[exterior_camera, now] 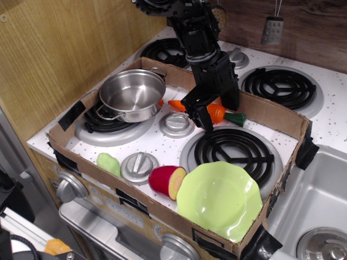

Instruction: Put carrot on plate

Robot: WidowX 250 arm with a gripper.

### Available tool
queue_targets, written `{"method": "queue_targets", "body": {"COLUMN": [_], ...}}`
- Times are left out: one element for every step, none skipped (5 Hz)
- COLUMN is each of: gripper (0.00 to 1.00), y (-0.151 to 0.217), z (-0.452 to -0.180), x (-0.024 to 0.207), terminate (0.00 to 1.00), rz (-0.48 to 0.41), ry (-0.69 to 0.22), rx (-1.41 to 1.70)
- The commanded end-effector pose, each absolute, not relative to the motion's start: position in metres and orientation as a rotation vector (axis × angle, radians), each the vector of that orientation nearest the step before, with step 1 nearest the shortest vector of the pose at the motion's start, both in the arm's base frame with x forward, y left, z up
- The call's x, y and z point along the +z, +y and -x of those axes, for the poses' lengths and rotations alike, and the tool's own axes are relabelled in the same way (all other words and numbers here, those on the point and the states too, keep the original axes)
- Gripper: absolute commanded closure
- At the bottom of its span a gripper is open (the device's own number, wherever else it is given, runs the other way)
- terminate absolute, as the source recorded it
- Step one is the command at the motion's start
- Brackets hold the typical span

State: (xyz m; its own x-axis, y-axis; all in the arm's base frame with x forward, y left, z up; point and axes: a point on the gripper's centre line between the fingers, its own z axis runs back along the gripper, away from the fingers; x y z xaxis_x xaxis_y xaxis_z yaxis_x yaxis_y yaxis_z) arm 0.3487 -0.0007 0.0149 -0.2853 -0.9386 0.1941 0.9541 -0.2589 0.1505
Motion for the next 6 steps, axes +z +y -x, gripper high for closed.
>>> {"method": "queue_targets", "body": {"gripper": [1.00, 1.00, 1.00, 1.00, 1.00, 1.00], "y": [0.004, 0.007, 0.010, 0.010, 0.001, -0.012], "z": [-0.345, -0.344, -0.341, -0.338, -0.336, -0.328], "x": [0.023, 0.038, 0.050, 0.066, 0.091, 0.112], "terminate": [0.00, 0.00, 0.00, 0.00, 0.00, 0.00], "rz": [-0.053, -0.093, -0.130, -0.157, -0.177, -0.146], "ry": [-0.227, -0.197, -0.175, -0.146, -0.103, -0.075], "rx": [-1.809, -1.821, -1.810, -1.808, -1.775, -1.715]}}
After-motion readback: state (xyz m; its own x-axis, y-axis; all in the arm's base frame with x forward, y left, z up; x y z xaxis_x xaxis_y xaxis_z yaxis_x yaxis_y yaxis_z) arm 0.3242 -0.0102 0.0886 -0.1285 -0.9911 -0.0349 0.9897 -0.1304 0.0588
